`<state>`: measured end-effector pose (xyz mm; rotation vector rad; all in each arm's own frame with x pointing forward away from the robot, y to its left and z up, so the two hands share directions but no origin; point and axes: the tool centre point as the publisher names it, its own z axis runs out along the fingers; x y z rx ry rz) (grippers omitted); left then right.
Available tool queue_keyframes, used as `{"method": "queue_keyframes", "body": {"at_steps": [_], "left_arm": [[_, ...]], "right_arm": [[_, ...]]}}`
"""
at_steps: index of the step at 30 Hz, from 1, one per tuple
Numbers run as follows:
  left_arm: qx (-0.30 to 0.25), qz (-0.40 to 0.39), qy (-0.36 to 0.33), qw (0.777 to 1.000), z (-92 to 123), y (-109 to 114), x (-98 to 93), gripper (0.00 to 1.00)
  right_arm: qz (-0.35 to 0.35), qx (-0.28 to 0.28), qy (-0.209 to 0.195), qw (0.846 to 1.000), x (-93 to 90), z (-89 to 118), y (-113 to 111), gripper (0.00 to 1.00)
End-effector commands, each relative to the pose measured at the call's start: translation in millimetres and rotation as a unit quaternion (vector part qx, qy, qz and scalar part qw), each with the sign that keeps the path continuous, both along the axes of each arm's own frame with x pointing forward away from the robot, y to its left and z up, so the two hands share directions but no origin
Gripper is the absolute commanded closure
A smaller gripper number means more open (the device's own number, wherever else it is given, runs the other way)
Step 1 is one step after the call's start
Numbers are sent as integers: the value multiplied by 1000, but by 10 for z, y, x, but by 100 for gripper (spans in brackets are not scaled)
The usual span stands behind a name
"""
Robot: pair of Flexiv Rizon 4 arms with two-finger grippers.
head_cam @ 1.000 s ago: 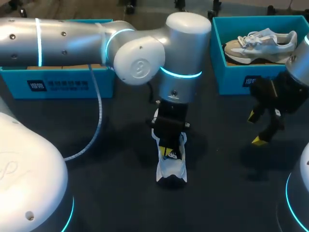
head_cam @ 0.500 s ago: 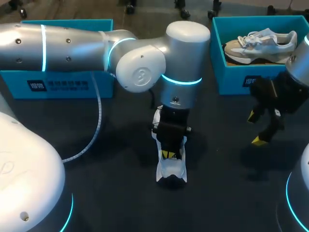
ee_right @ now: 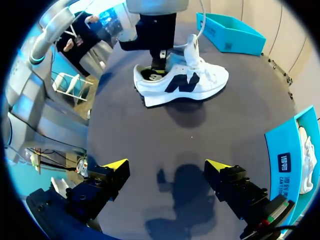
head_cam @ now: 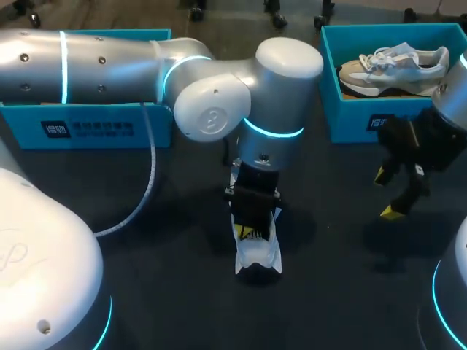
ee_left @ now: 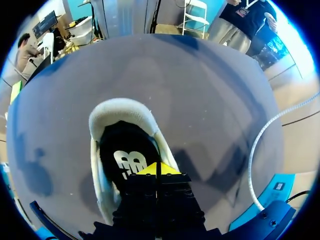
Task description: Take the shoe out of the shoebox, open the shoe tongue, remove and reinsert the insole, then place the shoe into the shoebox
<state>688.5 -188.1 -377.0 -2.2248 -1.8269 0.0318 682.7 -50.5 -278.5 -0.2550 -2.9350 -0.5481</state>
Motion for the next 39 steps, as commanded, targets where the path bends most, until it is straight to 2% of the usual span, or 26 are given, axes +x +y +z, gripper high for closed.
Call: {"method": "queue_keyframes", "body": {"at_steps": [1, 11, 19, 25, 28, 32, 36, 39], "left_arm": [[4, 1, 4, 1000, -149, -42, 10, 100], [-19, 27, 24, 999, -264, -100, -28, 100], [-51, 40, 25, 998, 35, -128, -25, 100], [-64, 39, 25, 997, 117, -174, -83, 100], [-70, 41, 45, 996, 60, -256, -133, 100], [-54, 38, 53, 996, -147, -359, -224, 100], [-45, 49, 50, 997, -273, -369, -229, 100], [-45, 60, 49, 996, -278, -344, -220, 100]], "right_arm": [[0, -1, 0, 1000, -5, -3, -1, 0], [0, -1, 0, 1000, -5, -3, -1, 0], [0, -1, 0, 1000, -5, -3, -1, 0], [0, -1, 0, 1000, -5, -3, -1, 0], [0, -1, 0, 1000, -5, -3, -1, 0], [0, -1, 0, 1000, -5, -3, -1, 0], [0, -1, 0, 1000, -5, -3, -1, 0], [0, -1, 0, 1000, -5, -3, -1, 0]]}}
